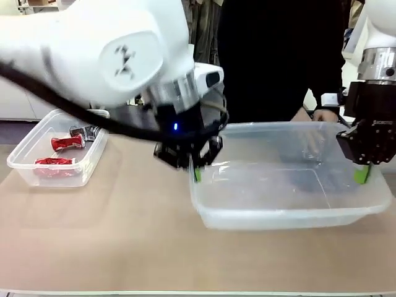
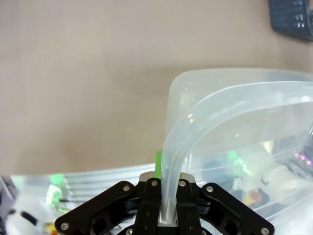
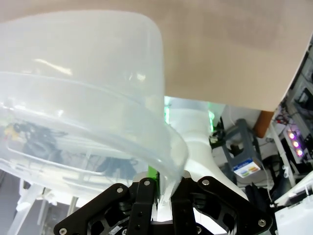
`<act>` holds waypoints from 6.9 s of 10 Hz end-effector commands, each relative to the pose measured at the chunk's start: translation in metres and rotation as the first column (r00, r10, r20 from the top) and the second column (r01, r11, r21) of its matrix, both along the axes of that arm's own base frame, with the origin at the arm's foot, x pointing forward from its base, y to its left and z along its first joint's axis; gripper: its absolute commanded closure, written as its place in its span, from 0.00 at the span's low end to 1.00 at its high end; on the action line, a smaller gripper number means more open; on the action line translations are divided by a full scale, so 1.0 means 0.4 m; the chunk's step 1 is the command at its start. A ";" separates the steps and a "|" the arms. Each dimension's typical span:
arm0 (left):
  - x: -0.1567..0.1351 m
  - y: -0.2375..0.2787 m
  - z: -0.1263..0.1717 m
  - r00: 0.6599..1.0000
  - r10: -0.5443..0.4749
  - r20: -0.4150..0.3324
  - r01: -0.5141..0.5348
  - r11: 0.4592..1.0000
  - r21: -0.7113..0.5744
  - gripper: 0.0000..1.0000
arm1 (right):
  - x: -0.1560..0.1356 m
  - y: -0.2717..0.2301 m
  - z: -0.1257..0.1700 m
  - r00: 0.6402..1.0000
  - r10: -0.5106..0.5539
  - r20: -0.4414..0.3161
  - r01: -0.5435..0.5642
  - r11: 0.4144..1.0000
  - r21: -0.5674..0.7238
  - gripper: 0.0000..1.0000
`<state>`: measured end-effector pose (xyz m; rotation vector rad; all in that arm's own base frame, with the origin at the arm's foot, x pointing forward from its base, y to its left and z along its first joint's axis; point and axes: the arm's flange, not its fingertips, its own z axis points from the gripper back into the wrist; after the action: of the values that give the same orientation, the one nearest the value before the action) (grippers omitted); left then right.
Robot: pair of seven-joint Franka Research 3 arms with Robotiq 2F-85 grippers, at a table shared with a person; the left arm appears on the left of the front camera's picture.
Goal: Sort the waste into each basket.
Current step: Pick up the Organizing box on the right side of the table and lift it, then offer the picked Organizing box to the human.
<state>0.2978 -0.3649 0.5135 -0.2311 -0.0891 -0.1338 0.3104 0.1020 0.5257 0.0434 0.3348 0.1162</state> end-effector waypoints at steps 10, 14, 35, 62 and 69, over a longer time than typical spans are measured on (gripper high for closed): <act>0.138 0.306 -0.030 1.000 -0.013 0.004 0.013 0.999 0.036 0.97 | 0.271 0.288 0.012 0.980 -0.196 0.021 0.193 0.975 0.112 0.96; 0.161 0.368 -0.095 0.997 -0.023 -0.071 0.022 0.999 -0.024 0.97 | 0.330 0.394 -0.058 0.992 -0.117 -0.051 0.120 0.991 0.058 0.96; 0.198 0.381 -0.117 0.995 0.023 -0.096 -0.021 0.999 0.027 0.97 | 0.314 0.363 -0.115 0.991 -0.095 -0.091 0.099 0.994 0.039 0.96; 0.198 0.381 -0.117 0.995 0.023 -0.096 -0.021 0.999 0.027 0.97 | 0.314 0.363 -0.115 0.991 -0.095 -0.091 0.099 0.994 0.039 0.96; 0.198 0.381 -0.117 0.995 0.023 -0.096 -0.021 0.999 0.027 0.97 | 0.314 0.363 -0.115 0.991 -0.095 -0.091 0.099 0.994 0.039 0.96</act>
<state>0.3820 -0.2118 0.4668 -0.2056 0.0152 -0.0960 0.4334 0.2455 0.4742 0.1007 0.4297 0.0240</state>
